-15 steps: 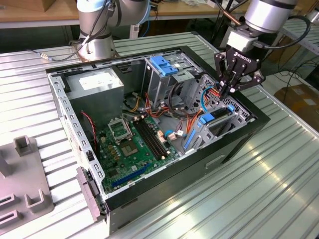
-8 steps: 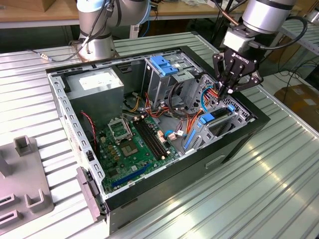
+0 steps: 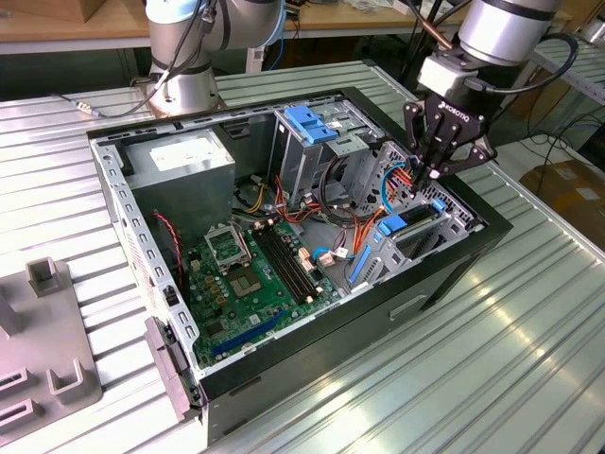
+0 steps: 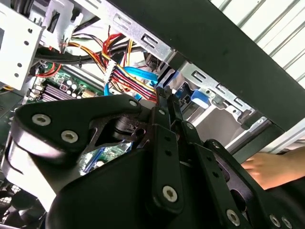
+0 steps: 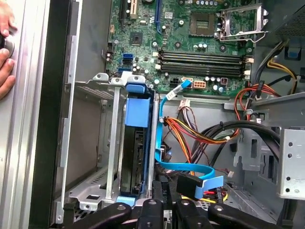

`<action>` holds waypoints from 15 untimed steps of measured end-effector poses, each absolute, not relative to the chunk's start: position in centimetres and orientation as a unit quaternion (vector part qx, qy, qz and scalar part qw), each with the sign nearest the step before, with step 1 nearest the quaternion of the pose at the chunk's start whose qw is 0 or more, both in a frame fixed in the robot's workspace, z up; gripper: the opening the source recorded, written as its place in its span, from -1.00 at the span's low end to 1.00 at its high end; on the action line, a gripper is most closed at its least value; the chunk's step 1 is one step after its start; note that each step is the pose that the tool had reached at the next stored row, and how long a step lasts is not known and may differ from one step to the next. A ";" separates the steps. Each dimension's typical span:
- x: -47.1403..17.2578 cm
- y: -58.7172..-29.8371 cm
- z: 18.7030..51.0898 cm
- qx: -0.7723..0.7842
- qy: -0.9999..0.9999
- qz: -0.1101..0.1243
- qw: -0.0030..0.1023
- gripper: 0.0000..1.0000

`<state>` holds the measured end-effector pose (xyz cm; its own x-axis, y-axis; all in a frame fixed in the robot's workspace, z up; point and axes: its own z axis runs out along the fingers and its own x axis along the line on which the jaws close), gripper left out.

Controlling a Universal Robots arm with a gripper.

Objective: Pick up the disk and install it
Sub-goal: 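Insert the first disk wire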

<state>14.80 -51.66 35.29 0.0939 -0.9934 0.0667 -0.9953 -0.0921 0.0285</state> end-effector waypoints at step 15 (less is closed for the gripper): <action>14.4 -52.4 35.2 0.728 -0.685 0.017 0.030 -0.66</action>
